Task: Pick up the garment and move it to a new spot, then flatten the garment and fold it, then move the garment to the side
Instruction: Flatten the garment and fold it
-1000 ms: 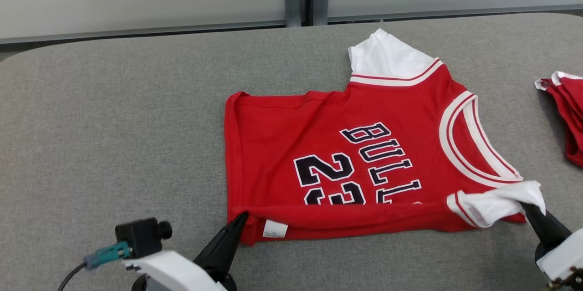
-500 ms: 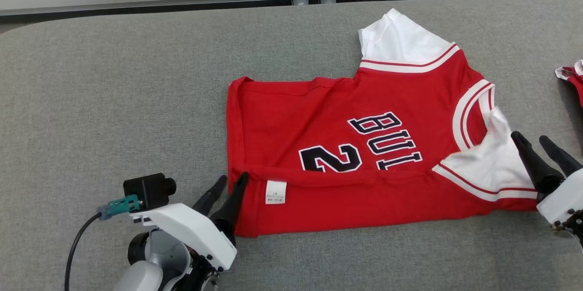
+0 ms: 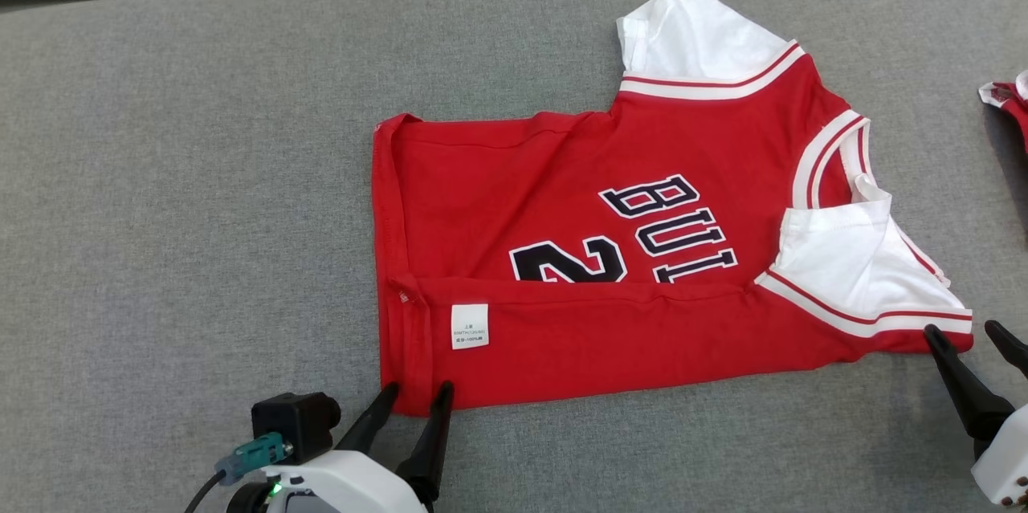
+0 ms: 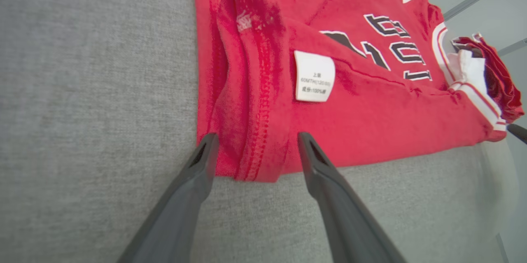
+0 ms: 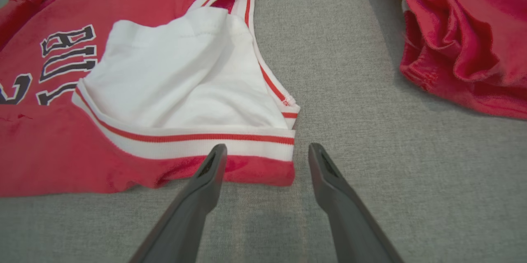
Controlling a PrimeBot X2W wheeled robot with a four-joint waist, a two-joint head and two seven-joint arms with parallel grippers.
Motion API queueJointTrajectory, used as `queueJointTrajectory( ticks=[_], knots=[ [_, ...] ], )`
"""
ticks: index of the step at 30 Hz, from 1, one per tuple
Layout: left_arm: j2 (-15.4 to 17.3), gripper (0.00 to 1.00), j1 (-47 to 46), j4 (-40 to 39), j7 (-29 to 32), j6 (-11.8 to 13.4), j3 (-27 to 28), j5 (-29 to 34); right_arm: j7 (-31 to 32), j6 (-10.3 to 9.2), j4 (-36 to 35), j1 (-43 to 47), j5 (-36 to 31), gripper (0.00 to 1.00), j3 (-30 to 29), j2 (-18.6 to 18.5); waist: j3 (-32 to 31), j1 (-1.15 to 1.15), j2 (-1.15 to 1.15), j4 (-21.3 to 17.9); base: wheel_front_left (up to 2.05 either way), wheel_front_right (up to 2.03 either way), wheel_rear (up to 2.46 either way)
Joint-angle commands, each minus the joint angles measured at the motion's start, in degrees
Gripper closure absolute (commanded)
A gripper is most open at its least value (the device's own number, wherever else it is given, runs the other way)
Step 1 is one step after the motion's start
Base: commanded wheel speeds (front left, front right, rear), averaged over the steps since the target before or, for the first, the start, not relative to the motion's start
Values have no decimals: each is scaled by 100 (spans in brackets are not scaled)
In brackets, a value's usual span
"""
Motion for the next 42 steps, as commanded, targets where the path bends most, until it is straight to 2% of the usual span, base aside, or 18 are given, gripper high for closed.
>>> queueJointTrajectory(
  ticks=[1,10,11,12,14,15,16,17,18,19,20,24,28,36,42],
  knots=[
    [-56,0,-44,-6,35,27,-56,25,-35,1,76,-104,-81,0,-33,63,97,0,0,12,0,0,0],
    [-51,0,-148,174,204,-27,-260,62,167,1,402,-349,-217,0,72,110,174,0,0,146,0,0,0],
    [-56,13,-146,177,214,-37,-277,54,186,1,413,-365,-196,0,95,107,180,0,0,155,0,0,0],
    [-64,44,-150,191,211,-47,-287,45,201,1,420,-372,-161,0,119,109,186,0,0,167,0,0,0],
    [-75,62,-154,233,219,-75,-306,23,213,1,439,-363,-100,0,166,99,193,0,0,186,0,0,0],
    [-79,70,-158,256,210,-89,-304,16,213,1,453,-359,-81,5,191,93,197,0,0,192,0,0,0],
    [-57,82,-168,287,214,-79,-310,38,213,1,470,-361,-56,36,214,86,200,0,0,193,0,0,0],
    [-44,100,-170,303,213,-85,-309,49,211,1,480,-368,-37,56,236,72,200,0,0,192,0,0,0],
    [-52,100,-160,292,191,-85,-279,15,207,1,489,-372,-11,71,261,61,199,0,0,191,0,0,0],
    [-35,100,-147,269,190,-100,-257,-5,205,1,500,-369,50,93,281,58,194,0,0,192,0,0,0],
    [-2,100,-133,242,203,-107,-227,-22,215,1,512,-369,78,100,301,36,186,0,0,195,0,0,0],
    [151,100,-89,158,263,-160,-124,-118,264,1,563,-380,268,100,354,-36,141,0,0,217,0,0,0],
    [367,100,-44,-72,414,-359,10,-360,351,1,546,-358,578,100,326,-234,34,0,0,246,0,0,0],
    [1053,100,309,-848,961,-823,227,-1008,798,0,217,66,1185,100,76,-839,-229,0,0,231,0,0,0],
    [1468,100,857,-1279,1282,-958,168,-1343,1153,-1,16,612,1463,100,-150,-1144,-273,0,0,175,0,0,0]
  ],
)
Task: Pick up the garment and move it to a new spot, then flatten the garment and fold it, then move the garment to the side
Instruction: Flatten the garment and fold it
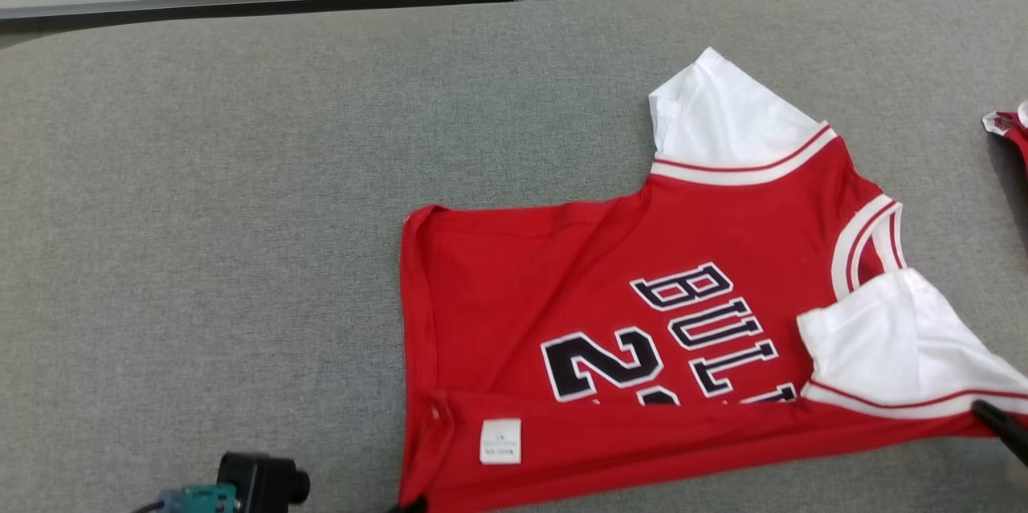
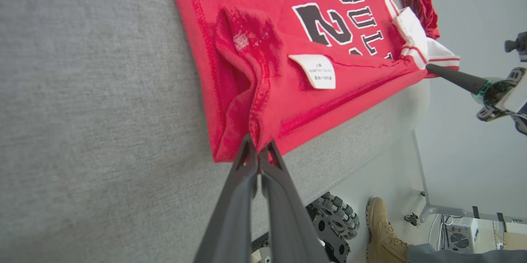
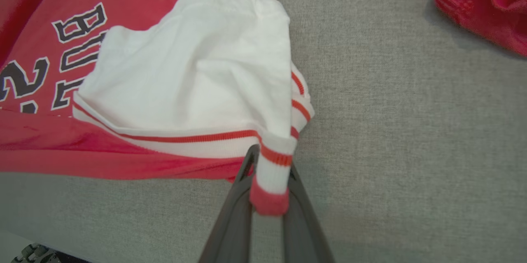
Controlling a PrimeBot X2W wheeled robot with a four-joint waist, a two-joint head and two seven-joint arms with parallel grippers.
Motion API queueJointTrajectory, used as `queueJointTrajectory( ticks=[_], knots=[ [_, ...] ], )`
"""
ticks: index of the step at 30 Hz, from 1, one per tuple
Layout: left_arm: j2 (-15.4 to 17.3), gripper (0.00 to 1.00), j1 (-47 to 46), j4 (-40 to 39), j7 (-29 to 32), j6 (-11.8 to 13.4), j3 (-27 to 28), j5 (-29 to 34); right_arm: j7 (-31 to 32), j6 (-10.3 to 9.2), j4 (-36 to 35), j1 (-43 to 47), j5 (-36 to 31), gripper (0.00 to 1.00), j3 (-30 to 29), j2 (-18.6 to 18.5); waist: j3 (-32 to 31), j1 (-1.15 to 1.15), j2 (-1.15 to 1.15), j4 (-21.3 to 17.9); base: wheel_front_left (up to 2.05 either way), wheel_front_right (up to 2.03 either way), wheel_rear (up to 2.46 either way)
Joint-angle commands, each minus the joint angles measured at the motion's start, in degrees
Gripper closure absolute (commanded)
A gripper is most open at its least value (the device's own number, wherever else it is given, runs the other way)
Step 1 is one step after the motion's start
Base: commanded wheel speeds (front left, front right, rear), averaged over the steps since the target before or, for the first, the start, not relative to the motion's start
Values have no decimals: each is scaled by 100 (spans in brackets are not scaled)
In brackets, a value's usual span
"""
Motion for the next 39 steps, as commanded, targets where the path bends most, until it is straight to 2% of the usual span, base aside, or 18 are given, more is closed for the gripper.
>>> queueJointTrajectory(
  ticks=[1,3,4,6,7,8,9,10,11,14,19,21,25,27,29,34,39],
  knots=[
    [94,100,148,21,8,5,3,-42,66,-4,18,96,15,100,-54,-50,20,0,0,-29,0,0,0],
    [49,99,267,82,-25,2,-44,-94,132,-3,55,157,9,100,-11,26,48,0,0,-42,0,0,0],
    [0,85,294,141,-68,9,-48,-97,155,-3,82,171,-32,100,27,64,61,0,0,-42,0,0,0],
    [-71,67,246,287,-139,6,-104,0,203,-3,134,145,-76,100,146,155,90,0,0,-38,0,0,0],
    [-159,61,196,361,-199,26,-112,25,205,-3,169,92,-114,99,186,195,101,0,0,-37,0,0,0],
    [-246,60,146,435,-242,20,-140,38,208,-3,188,32,-144,96,246,218,108,0,0,-38,0,0,0],
    [-310,59,101,508,-278,12,-168,56,201,-3,202,-23,-172,81,300,241,107,0,0,-42,0,0,0],
    [-371,42,63,563,-328,11,-169,83,182,-3,207,-62,-190,61,335,261,99,0,0,-45,0,0,0],
    [-430,0,43,605,-387,28,-157,102,167,-3,199,-97,-199,0,356,263,96,0,0,-49,0,0,0],
    [-439,0,31,636,-483,54,-112,158,145,-3,113,-141,-241,0,281,142,91,0,0,-64,0,0,0],
    [-41,0,125,234,-439,216,120,290,378,-3,-428,-8,-85,0,-60,-341,145,0,0,-71,0,0,0],
    [127,0,-42,-7,-398,292,289,346,448,-3,-699,-142,-18,0,-282,-548,252,0,0,-57,0,0,0],
    [215,0,-562,-175,-225,362,415,480,569,-2,-994,-564,18,0,-447,-786,497,0,0,4,0,0,0],
    [125,0,-1093,-182,-5,354,332,568,646,-2,-1095,-1050,-84,0,-356,-923,706,0,0,62,0,0,0],
    [-56,0,-2025,58,368,306,136,763,757,-2,-1013,-1989,-271,0,-17,-960,1045,0,0,204,0,0,0],
    [-452,0,-3264,781,756,238,-314,1283,902,-2,-407,-3700,-859,0,886,-676,1478,0,0,465,0,0,0],
    [-870,0,-3934,1284,853,33,-589,1384,993,-3,502,-4905,-1217,0,1587,-387,1677,0,0,790,0,0,0]
  ],
)
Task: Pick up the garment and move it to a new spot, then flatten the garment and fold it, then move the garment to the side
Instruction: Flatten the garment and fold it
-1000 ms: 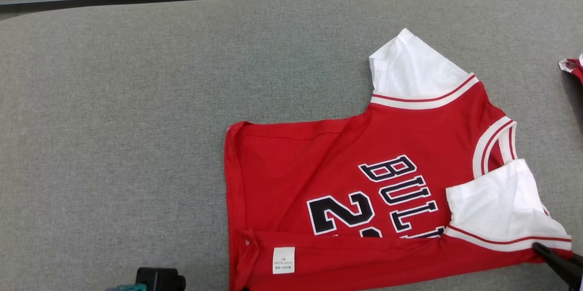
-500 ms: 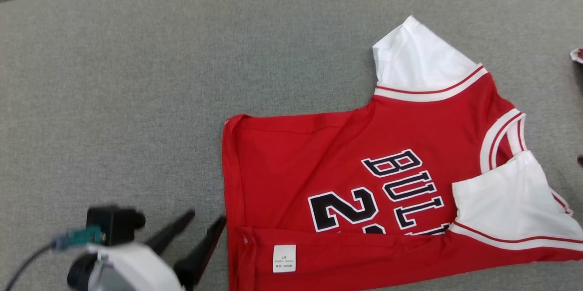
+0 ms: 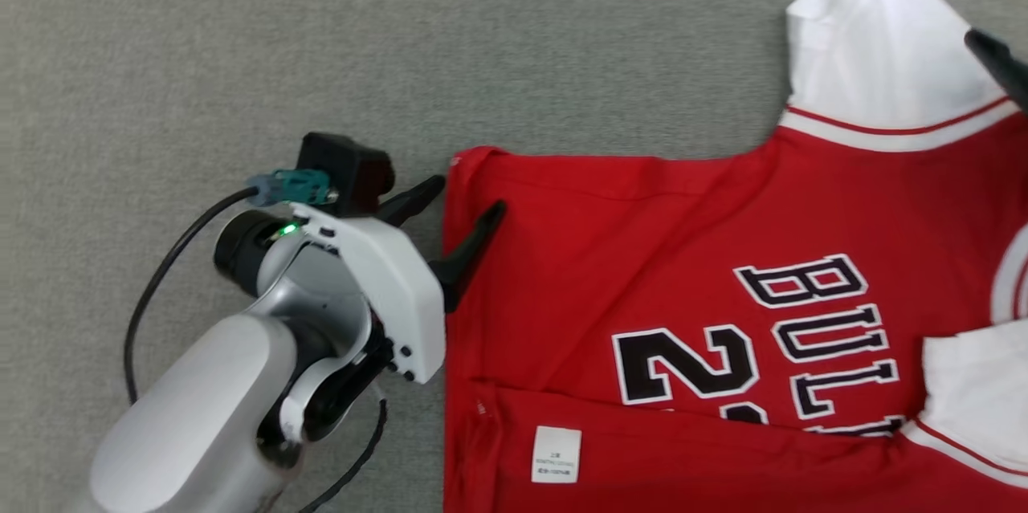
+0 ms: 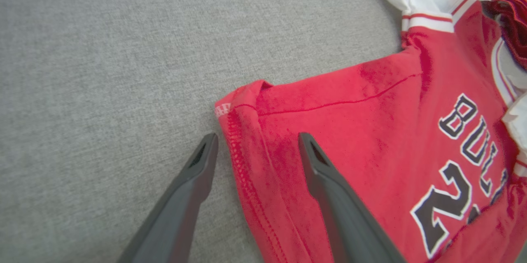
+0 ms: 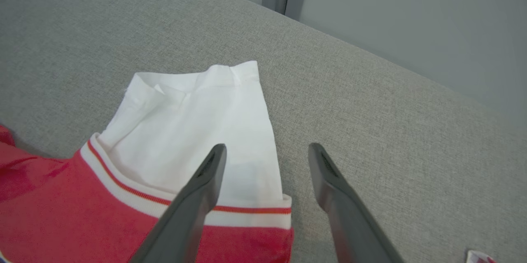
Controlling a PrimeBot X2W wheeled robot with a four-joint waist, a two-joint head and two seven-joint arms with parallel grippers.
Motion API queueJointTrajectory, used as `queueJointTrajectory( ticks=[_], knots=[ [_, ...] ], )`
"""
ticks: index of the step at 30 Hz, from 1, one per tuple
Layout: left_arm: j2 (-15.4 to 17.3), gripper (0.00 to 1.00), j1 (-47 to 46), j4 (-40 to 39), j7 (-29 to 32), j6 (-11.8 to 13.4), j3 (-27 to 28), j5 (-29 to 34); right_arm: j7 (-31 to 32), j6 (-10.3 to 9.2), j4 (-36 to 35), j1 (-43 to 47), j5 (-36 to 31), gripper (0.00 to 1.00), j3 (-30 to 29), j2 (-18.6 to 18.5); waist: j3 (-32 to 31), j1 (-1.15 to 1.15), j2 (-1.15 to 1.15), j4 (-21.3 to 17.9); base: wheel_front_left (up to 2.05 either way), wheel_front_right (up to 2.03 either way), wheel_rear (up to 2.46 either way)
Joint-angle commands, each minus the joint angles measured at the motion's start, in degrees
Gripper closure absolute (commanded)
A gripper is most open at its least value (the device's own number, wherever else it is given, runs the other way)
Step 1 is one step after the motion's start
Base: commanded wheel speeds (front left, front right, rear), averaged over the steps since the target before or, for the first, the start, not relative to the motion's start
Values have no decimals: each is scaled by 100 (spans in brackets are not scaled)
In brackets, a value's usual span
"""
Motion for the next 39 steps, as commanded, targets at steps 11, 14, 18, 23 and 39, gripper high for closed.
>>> queueJointTrajectory(
  ticks=[11,14,18,23,39],
  knots=[
    [-455,0,-643,648,-26,-206,-278,127,-57,-1,1215,-1088,-46,0,827,40,277,0,0,446,0,0,0],
    [-500,0,-678,743,-16,-249,-327,129,-80,-1,1347,-1174,28,0,992,58,280,0,0,433,0,0,0],
    [-517,65,-721,792,48,-293,-398,130,-147,-1,1455,-1250,135,35,1196,76,278,0,0,423,0,0,0],
    [-445,100,-732,577,118,-335,-353,8,-381,-1,1547,-1358,294,100,1403,16,262,0,0,442,0,0,0],
    [-597,100,-282,521,-234,-156,700,-1156,-1465,-1,1844,-1617,700,100,1465,-247,-141,0,0,220,0,0,0]
  ],
)
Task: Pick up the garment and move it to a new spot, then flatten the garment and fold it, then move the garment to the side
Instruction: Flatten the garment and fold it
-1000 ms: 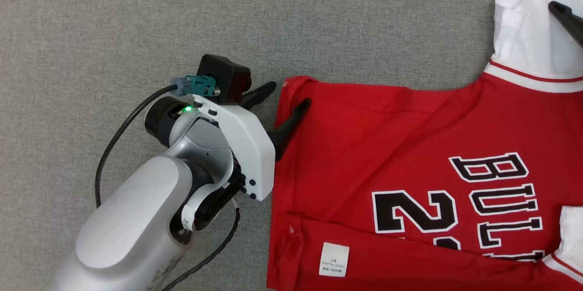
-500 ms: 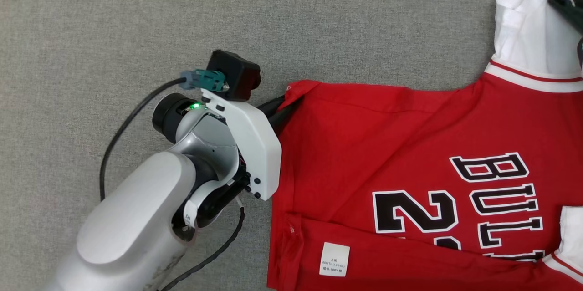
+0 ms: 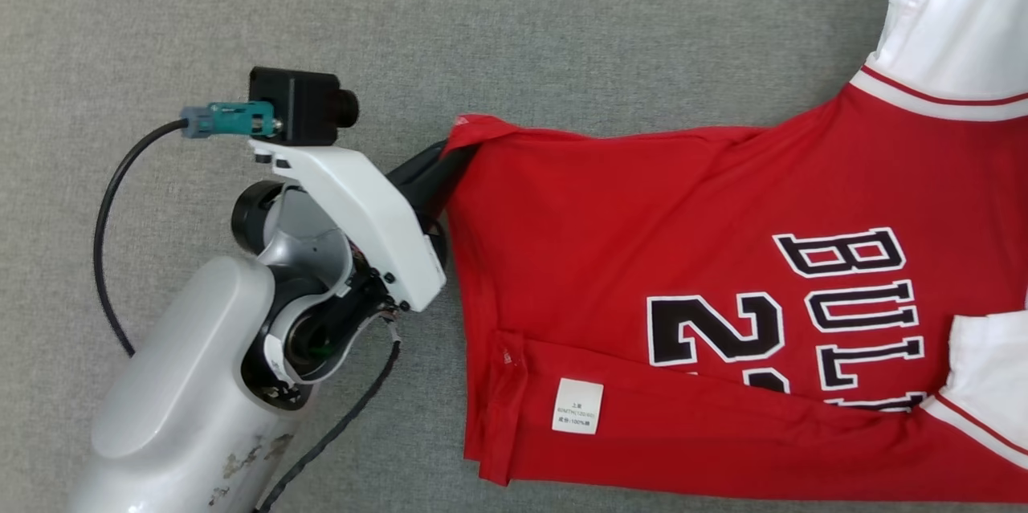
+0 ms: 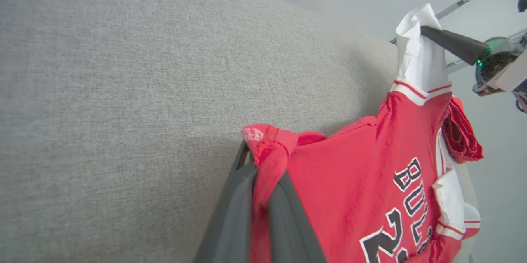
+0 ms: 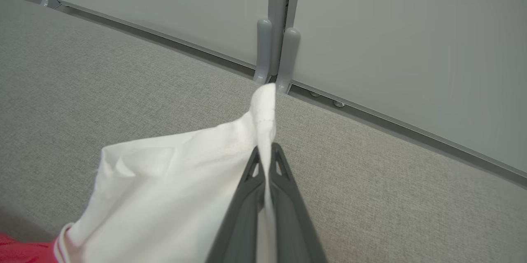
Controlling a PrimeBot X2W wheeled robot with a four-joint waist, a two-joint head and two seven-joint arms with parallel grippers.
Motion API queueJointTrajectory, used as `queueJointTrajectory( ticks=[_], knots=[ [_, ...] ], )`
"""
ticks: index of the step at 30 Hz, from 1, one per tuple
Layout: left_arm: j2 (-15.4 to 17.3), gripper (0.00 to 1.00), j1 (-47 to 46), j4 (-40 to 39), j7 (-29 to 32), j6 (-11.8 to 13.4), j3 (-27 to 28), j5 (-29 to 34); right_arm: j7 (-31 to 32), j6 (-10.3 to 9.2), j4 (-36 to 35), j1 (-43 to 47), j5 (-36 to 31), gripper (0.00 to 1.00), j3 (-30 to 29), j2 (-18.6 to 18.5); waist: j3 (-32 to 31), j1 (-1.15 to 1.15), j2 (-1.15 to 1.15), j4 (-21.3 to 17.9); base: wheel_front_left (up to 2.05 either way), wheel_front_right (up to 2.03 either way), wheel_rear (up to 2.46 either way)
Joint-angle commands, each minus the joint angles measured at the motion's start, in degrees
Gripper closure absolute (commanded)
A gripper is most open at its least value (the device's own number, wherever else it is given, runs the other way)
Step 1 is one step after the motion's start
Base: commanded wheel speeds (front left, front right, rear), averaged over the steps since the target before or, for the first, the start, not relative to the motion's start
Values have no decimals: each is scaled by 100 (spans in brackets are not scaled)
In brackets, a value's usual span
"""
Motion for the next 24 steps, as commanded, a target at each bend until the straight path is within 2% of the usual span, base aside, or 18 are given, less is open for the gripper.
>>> queueJointTrajectory(
  ticks=[1,9,18,21,24],
  knots=[
    [30,100,69,102,-88,41,86,-15,-139,-1,31,113,53,100,21,-74,-103,0,0,-87,0,0,0],
    [-1,100,315,477,-473,-53,220,-15,-1010,-1,-248,686,281,100,4,-188,-405,0,0,-362,0,0,0],
    [176,100,1633,-363,-1005,110,358,-124,-1974,-1,-1089,2625,616,100,-246,-398,-1120,0,0,-645,0,0,0],
    [175,100,2203,-649,-1105,149,351,-292,-2217,-1,-1298,3429,614,100,-514,-283,-1295,0,0,-718,0,0,0],
    [177,100,2645,-743,-1200,188,375,-407,-2368,-1,-1494,4204,573,100,-769,0,-1425,0,0,-787,0,0,0]
  ],
)
